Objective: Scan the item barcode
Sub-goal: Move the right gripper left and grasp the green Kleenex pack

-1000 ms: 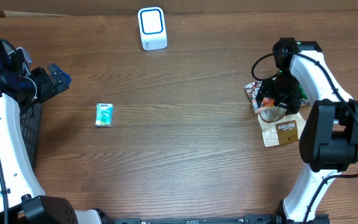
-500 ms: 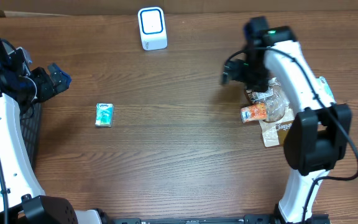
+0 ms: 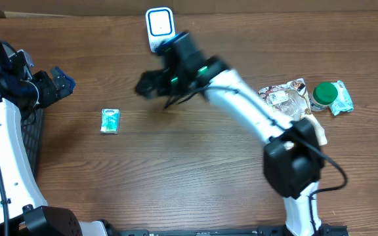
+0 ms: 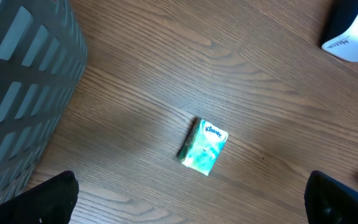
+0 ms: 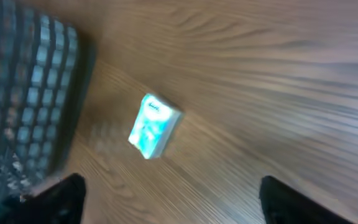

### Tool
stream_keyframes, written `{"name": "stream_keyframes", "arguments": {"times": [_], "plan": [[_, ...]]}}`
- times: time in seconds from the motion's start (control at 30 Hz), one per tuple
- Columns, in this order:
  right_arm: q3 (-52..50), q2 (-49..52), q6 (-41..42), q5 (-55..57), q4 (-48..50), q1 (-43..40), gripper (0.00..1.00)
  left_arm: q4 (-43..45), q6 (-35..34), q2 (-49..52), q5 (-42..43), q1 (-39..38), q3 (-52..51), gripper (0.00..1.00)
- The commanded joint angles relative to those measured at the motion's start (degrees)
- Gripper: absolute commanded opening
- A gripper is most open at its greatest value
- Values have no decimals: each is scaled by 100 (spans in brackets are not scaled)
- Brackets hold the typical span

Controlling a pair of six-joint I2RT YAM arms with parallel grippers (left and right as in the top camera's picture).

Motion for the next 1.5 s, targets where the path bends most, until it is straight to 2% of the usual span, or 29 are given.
{"name": "stream_keyframes", "arguments": {"times": [0.0,0.17,0.5,0.8,0.93,1.03,1.17,1.3,1.4,1.47], "plan": [[-33,358,125,769,256,446,82,11,-59,2,52,4,101,100],[-17,1019,98,1147,1104,1038,74,11,-59,2,52,4,101,100],[-15,1493,-254,1554,1567,1338,72,11,-59,2,52,4,101,100],[-15,1672,-136,1611,1978,1351,58,11,-59,2,52,4,101,99],[-15,1816,-50,1569,2006,1429,56,11,-59,2,52,4,101,100],[-17,1827,-57,1574,1985,1519,48,11,-59,2,52,4,101,99],[0,1823,-52,1611,1816,1558,29,11,-59,2,52,4,101,99],[175,1742,-55,1609,1198,1484,11,11,-59,2,52,4,101,100],[348,1513,-59,1609,527,1329,4,11,-59,2,52,4,101,99],[516,1346,-111,1596,17,1215,4,11,-59,2,52,4,101,99]]}}
